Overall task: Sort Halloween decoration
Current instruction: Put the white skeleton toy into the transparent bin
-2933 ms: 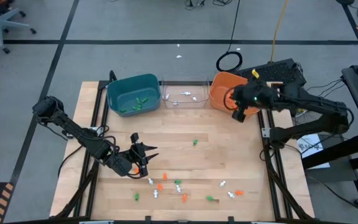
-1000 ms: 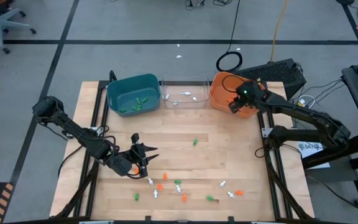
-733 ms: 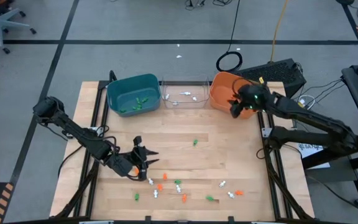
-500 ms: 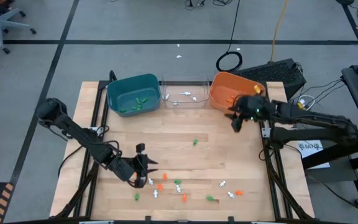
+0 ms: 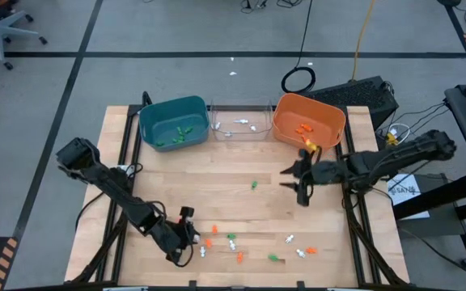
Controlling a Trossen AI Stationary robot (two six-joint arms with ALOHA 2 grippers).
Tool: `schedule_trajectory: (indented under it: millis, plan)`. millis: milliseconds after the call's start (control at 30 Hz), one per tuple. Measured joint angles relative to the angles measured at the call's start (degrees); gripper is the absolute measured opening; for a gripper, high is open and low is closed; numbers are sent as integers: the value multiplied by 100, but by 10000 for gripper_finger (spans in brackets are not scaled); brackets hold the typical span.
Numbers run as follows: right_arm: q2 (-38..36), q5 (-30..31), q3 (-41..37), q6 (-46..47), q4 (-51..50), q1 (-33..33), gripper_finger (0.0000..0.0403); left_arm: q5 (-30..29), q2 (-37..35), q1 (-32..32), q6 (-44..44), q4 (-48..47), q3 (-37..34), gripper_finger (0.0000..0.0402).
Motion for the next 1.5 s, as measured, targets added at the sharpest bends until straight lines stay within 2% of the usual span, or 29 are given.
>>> schedule_trajectory:
  millis: [233,400,567,767,933,1033,1267,1500]
  plan:
    - [1011,6,0,-274,768,660,162,-11,206,4,257,-1000,224,153]
    - [1641,8,0,-266,1107,924,162,-302,204,-11,533,-1051,235,155]
    - [2100,6,-2,-257,1550,1053,162,-204,326,-18,865,-1065,235,151]
    - [2336,31,-2,-286,1957,1082,162,-103,610,-29,1154,-933,257,115]
    - [2397,429,-2,-414,2187,1082,162,-110,626,-27,1359,-852,244,49]
    - [2390,458,-2,-409,2276,1079,162,-128,626,-27,1353,-850,241,13]
    - [2472,466,-2,-490,2840,1091,162,-485,645,-114,1252,-778,234,15]
    - [3060,604,-2,-1167,4187,1111,162,-1368,489,-107,1208,-771,379,10]
